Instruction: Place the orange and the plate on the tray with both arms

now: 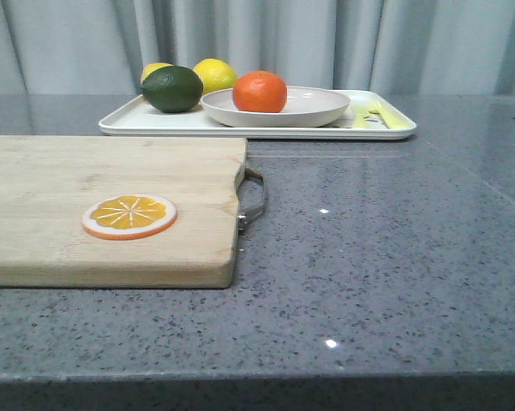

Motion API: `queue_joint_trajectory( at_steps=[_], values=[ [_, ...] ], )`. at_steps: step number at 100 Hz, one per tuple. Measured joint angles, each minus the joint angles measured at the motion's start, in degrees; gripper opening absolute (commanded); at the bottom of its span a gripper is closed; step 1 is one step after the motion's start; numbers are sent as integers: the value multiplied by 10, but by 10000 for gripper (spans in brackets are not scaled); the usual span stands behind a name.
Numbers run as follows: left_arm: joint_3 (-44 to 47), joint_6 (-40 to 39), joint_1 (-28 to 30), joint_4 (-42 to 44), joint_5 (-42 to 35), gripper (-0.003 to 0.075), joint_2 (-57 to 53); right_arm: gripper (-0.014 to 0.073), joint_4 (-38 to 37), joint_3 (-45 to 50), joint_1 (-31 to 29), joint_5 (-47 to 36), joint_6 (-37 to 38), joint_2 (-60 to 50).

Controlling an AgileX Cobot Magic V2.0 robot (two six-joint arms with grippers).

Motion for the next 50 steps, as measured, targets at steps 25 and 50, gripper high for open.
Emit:
queue_joint_trajectory(
  at_steps=[25, 50],
  values=[
    [0, 0, 0, 0, 0, -20, 0, -67, 7, 93, -20, 0, 2, -83],
    [0, 0, 0, 0, 1, -20, 0, -67, 17, 142, -20, 38, 3, -109]
  ],
)
